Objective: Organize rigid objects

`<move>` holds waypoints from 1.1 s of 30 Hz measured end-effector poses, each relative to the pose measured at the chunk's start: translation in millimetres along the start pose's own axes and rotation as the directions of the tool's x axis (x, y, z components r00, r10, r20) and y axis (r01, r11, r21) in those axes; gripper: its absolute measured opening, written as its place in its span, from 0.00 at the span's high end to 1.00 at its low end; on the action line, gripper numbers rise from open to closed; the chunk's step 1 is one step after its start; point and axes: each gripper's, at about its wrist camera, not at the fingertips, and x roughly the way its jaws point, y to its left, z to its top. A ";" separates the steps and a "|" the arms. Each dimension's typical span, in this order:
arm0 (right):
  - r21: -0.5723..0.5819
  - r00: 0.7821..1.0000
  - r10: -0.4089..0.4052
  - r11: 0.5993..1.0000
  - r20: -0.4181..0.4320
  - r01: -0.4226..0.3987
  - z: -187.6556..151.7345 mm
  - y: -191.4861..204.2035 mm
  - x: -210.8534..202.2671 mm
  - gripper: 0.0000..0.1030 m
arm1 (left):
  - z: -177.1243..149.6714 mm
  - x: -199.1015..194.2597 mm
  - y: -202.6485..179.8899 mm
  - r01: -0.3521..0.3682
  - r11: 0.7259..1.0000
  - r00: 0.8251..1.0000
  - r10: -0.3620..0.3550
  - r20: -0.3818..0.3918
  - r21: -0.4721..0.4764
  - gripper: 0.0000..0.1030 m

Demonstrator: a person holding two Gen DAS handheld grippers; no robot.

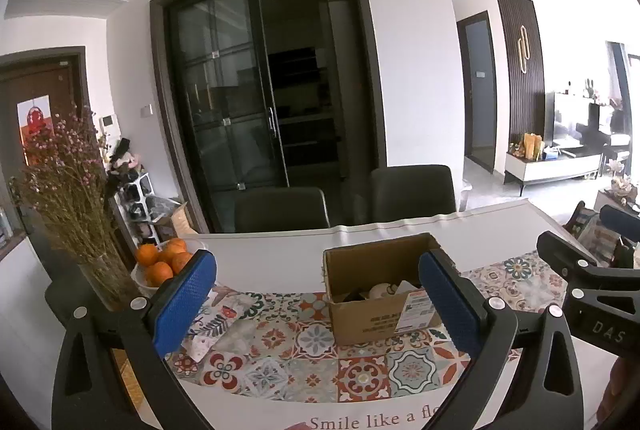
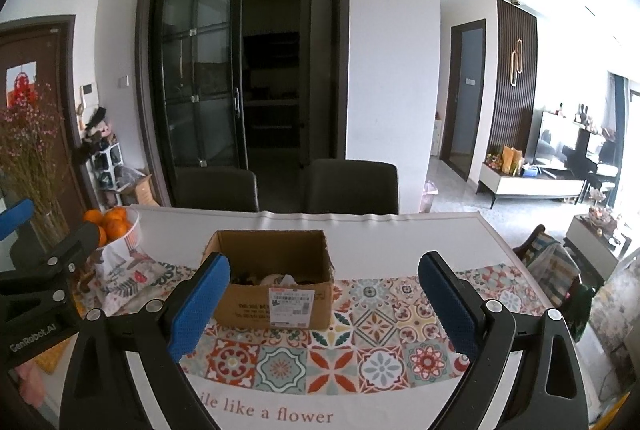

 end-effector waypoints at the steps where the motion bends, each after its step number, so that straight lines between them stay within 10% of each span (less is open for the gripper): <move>1: 0.001 1.000 0.000 1.000 0.000 0.000 0.9 0.0 -0.1 0.07 | 0.1 -0.3 0.1 0.000 1.000 1.000 0.000 0.001 0.000 0.00; 33: -0.001 1.000 0.000 1.000 0.007 0.000 4.3 2.8 -0.6 0.07 | 0.0 -1.8 -0.1 0.002 1.000 1.000 -0.002 0.006 -0.006 0.00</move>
